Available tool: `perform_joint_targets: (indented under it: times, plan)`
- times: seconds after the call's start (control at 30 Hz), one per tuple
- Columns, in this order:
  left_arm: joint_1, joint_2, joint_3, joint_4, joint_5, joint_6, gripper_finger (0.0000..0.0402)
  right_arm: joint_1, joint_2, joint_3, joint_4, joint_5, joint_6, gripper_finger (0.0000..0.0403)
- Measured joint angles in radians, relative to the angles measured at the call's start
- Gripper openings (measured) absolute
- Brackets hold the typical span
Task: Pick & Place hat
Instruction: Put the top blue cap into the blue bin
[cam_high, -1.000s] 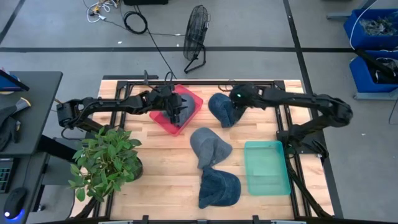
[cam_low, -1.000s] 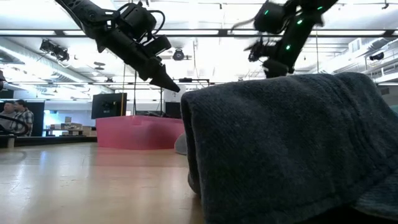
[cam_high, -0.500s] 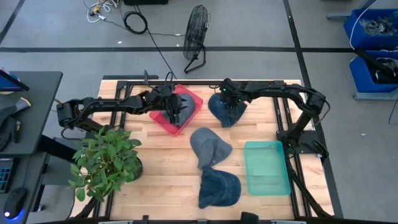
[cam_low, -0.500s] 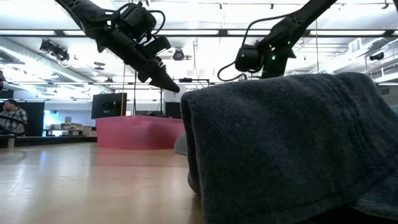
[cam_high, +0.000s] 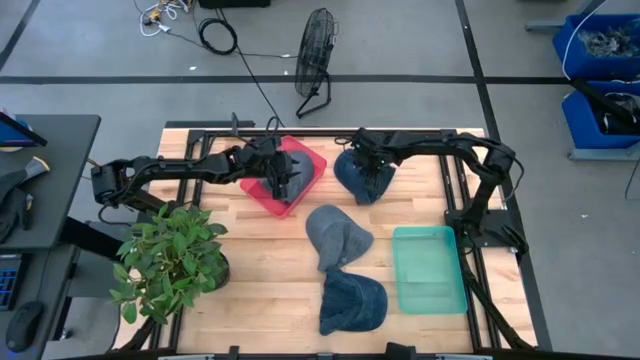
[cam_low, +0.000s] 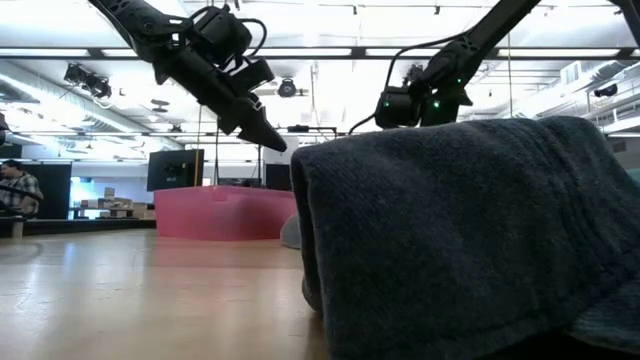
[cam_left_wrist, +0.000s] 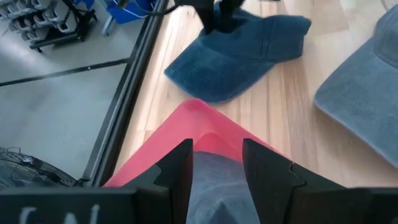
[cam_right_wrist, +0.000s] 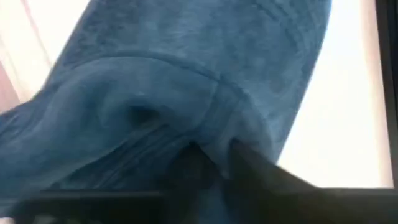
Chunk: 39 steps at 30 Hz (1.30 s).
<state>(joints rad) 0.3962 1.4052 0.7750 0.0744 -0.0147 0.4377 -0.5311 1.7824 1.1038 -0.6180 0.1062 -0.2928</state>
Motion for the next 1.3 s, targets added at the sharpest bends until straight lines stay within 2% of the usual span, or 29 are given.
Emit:
perform_joint_targets:
  times: [0.07,0.1,0.2,0.33,0.5,0.7,0.8,0.97,1.07,1.3]
  plan:
    - [0.0,0.0,0.0,-0.015,0.0,0.0,0.0142,0.004,0.0,0.0,0.005,0.004,0.018,0.0025]
    - [0.0,0.0,0.0,-0.028,0.0,0.0,0.0142,0.005,0.0,0.0,0.008,0.02,0.049,0.0014]
    - [0.0,0.0,0.0,-0.061,0.0,0.0,0.0142,0.02,-0.001,-0.001,0.006,0.124,0.262,0.0022]
    - [0.0,0.0,0.0,-0.093,0.0,0.0,0.0142,0.053,-0.045,-0.003,-0.039,0.183,0.414,0.0012]
    - [0.0,0.0,0.0,-0.095,0.0,0.0,0.0142,0.12,-0.204,-0.001,-0.127,0.182,0.561,0.0006]
    - [0.0,0.0,0.0,-0.095,0.0,-0.008,0.0142,0.247,-0.442,0.078,-0.391,0.158,0.787,0.0003]
    - [0.0,0.0,0.0,-0.094,0.0,-0.013,0.0142,0.32,-0.539,0.101,-0.504,0.036,0.964,0.0002]
    - [0.0,0.0,0.0,-0.094,0.0,-0.034,0.0142,0.488,-0.633,0.098,-0.576,-0.207,1.229,0.0001]
    - [0.0,0.0,0.0,-0.095,0.0,-0.04,0.0142,0.624,-0.647,0.097,-0.617,-0.234,1.404,0.0001]
    - [0.0,0.0,0.0,-0.102,0.0,-0.094,0.0142,0.917,-0.626,0.097,-0.641,-0.222,1.829,0.0]
